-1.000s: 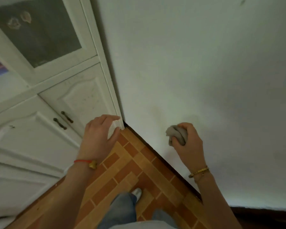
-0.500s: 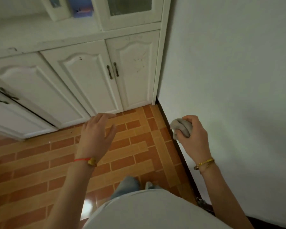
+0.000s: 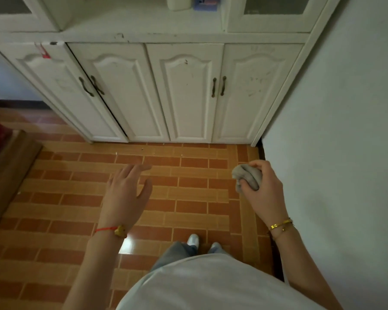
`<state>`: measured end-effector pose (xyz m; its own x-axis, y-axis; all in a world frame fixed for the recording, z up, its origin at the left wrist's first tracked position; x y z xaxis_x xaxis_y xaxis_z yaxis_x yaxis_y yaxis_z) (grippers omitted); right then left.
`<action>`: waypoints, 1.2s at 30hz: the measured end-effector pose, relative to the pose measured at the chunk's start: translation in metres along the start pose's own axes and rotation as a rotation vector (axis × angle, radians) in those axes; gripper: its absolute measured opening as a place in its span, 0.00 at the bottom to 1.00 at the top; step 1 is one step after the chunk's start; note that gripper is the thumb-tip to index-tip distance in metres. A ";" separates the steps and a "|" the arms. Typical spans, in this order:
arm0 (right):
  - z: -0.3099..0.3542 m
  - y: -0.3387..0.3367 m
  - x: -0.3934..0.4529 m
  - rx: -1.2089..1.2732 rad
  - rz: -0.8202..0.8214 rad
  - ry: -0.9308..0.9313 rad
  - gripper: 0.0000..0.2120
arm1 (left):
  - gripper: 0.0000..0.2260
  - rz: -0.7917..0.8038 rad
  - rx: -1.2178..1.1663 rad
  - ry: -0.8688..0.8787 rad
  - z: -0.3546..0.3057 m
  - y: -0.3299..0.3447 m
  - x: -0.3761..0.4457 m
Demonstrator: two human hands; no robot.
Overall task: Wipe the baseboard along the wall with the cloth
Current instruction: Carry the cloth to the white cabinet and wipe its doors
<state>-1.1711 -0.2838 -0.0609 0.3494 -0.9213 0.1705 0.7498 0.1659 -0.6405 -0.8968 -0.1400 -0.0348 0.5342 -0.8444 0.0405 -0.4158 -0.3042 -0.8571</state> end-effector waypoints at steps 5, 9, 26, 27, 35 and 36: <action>0.021 0.023 0.015 -0.009 0.075 -0.068 0.18 | 0.14 -0.060 -0.045 -0.032 0.021 -0.011 -0.006; 0.040 0.050 0.026 -0.038 0.105 -0.090 0.18 | 0.14 -0.080 -0.061 -0.082 0.046 -0.024 0.000; 0.187 0.253 0.100 0.045 0.090 -0.084 0.17 | 0.13 -0.108 0.026 -0.072 0.232 -0.141 0.118; 0.192 0.260 0.105 0.056 0.097 -0.082 0.17 | 0.13 -0.104 0.024 -0.075 0.240 -0.144 0.125; 0.212 0.311 0.176 0.012 0.134 -0.072 0.17 | 0.13 -0.095 0.004 -0.091 0.284 -0.153 0.209; 0.214 0.317 0.189 0.007 0.134 -0.071 0.17 | 0.13 -0.096 0.000 -0.096 0.287 -0.153 0.224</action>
<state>-0.7470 -0.3304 -0.0712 0.4854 -0.8636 0.1365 0.6974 0.2883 -0.6562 -0.5027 -0.1562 -0.0418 0.6393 -0.7655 0.0729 -0.3596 -0.3815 -0.8516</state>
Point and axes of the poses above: each hand's wrist, its own x-axis towards the middle knuckle, its own y-axis out of the palm, z = x × y, the point moved 3 cm from there along x, towards the middle knuckle, and after that the axes turned 7 degrees about -y, right-handed, at the moved point
